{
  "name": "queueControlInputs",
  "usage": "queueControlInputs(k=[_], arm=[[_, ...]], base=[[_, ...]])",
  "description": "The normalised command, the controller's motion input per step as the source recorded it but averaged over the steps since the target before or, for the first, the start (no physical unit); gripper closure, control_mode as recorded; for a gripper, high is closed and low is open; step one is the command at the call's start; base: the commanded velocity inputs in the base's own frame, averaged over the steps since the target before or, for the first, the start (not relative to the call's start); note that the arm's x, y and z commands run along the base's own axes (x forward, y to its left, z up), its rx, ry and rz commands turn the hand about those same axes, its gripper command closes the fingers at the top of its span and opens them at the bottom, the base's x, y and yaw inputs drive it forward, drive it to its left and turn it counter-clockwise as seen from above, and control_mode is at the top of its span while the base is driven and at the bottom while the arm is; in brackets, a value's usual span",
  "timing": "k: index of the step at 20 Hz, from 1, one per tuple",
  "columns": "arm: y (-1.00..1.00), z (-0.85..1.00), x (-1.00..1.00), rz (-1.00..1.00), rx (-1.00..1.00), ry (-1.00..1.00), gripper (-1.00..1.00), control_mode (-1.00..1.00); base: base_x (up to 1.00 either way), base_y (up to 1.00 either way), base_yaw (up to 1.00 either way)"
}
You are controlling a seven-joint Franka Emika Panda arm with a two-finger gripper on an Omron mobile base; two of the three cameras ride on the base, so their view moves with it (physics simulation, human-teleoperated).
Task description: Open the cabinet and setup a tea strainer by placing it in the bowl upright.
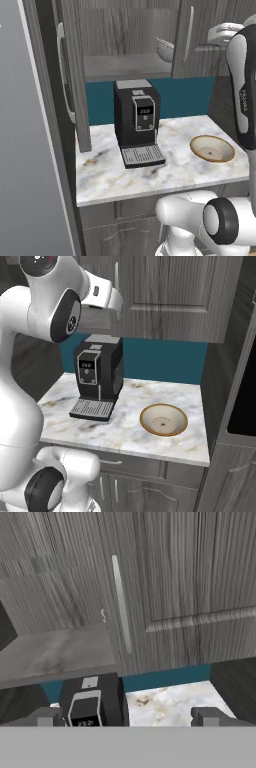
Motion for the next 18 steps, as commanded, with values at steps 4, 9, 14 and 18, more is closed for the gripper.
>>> queueControlInputs(k=[4, 9, 14, 18], arm=[[0.00, 0.00, 0.37, 0.00, 0.00, 0.00, -1.00, -1.00], [0.00, -0.05, 0.70, 0.00, -0.05, 0.00, -1.00, -1.00], [0.00, -0.03, 0.73, 0.00, -0.02, 0.00, -1.00, -1.00], [-0.02, -0.03, 0.73, 0.00, -0.02, 0.00, -1.00, -1.00]], base=[[0.00, 0.00, 0.00], [0.00, 0.00, 0.00], [0.00, 0.00, 0.00], [0.00, 0.00, 0.00]])
